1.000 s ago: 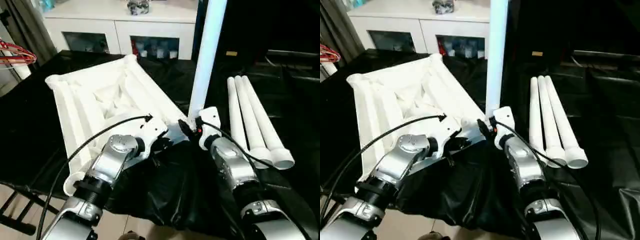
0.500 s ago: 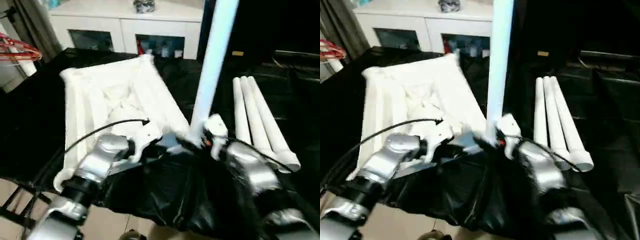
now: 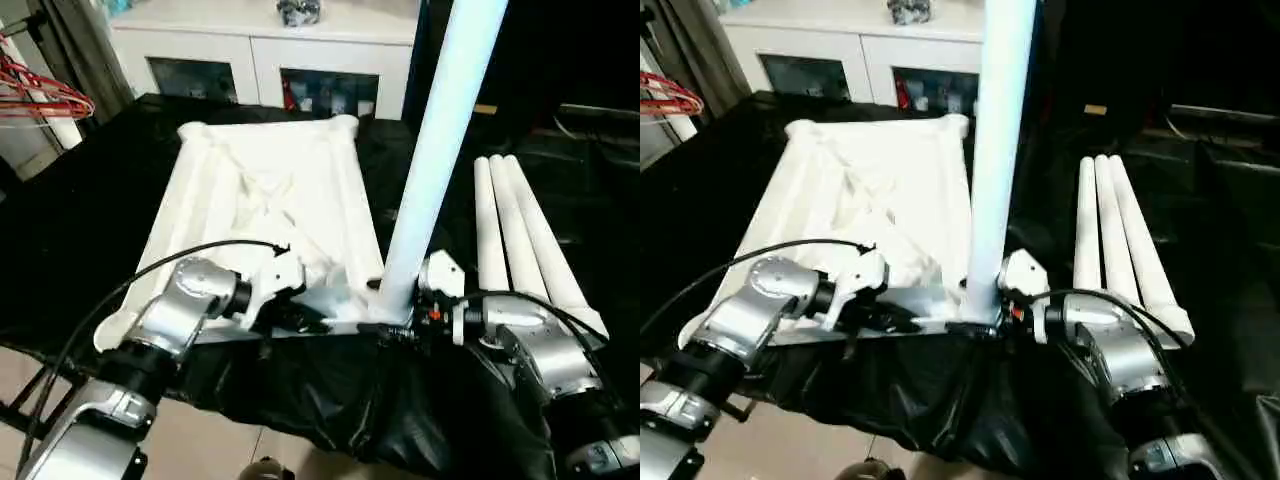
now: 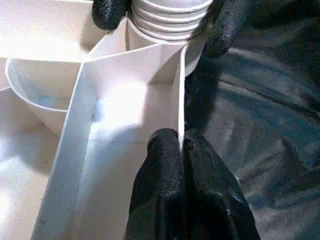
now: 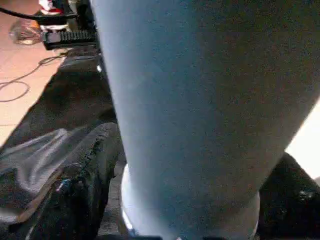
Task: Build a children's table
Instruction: Rotate leg to tighten
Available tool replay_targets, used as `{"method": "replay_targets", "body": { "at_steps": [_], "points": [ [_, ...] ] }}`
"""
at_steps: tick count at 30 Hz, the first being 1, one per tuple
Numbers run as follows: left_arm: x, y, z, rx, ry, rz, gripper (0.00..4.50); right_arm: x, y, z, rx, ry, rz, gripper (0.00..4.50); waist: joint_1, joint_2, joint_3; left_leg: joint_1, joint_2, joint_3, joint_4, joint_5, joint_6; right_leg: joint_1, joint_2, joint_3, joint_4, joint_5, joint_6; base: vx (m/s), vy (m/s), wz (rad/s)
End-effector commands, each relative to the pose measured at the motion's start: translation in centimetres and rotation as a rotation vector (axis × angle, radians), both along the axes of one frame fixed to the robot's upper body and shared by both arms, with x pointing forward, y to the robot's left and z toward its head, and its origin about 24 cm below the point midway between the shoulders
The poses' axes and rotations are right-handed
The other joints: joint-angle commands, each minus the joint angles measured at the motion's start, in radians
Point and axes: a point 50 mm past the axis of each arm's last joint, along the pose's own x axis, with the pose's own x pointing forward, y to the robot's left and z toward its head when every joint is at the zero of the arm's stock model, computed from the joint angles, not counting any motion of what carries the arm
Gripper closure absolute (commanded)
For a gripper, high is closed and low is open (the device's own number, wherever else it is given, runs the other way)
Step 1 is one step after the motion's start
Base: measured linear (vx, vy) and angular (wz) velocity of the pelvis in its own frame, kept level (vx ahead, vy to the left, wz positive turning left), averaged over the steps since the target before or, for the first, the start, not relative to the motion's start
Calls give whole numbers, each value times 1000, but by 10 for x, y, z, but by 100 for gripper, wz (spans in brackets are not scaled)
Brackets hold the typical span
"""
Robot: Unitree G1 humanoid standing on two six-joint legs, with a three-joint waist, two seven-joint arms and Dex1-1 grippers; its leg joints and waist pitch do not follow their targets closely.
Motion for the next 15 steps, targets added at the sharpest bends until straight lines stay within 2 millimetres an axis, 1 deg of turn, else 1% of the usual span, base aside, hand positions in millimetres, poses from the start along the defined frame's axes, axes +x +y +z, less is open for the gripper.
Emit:
{"method": "replay_targets", "body": {
  "at_steps": [1,5,7,8,10,12,13,14,15],
  "points": [
    [8,-6,17,-40,-53,-30,450,-6,9,0,7,18,72,122,0,-12,-66,18,64,-21,-67,-163,90,46,-83,48,-64,-130,-231,0,0,0],
    [8,-10,15,-63,-67,-5,450,-6,14,-2,26,35,53,158,1,-13,-65,17,64,-21,-68,-177,80,46,-86,48,-66,-156,-228,0,0,0],
    [7,-14,15,-82,-80,9,450,-7,18,-5,26,43,44,169,1,-15,-66,19,65,-22,-69,-174,77,46,-86,48,-67,-162,-225,0,0,0],
    [7,-16,14,-90,-89,28,450,-7,20,-7,28,44,25,169,1,-14,-65,18,65,-22,-69,-174,75,45,-86,49,-67,-158,-225,0,0,0],
    [8,-20,14,-103,-100,53,450,-5,24,-9,31,44,-6,175,-1,-15,-66,17,64,-23,-69,-170,70,46,-86,48,-66,-154,-222,0,0,0],
    [9,-25,13,-115,-112,97,450,1,29,-13,24,22,-91,175,-5,-16,-66,15,62,-23,-70,-169,64,47,-87,48,-66,-161,-219,0,0,0],
    [12,-32,11,-113,-139,156,450,12,36,-19,2,-12,-232,175,-9,-16,-64,15,62,-24,-72,-172,55,45,-88,49,-68,-173,-217,0,0,0],
    [14,-36,10,-112,-156,194,450,19,39,-22,-9,-23,-314,176,-22,-17,-61,9,57,-26,-77,-182,38,50,-89,46,-70,-199,-213,0,0,0],
    [14,-36,10,-112,-156,194,450,19,39,-22,-9,-23,-314,176,-27,-16,-60,10,57,-28,-79,-193,27,51,-90,44,-72,-226,-207,0,0,0]
  ]
}}
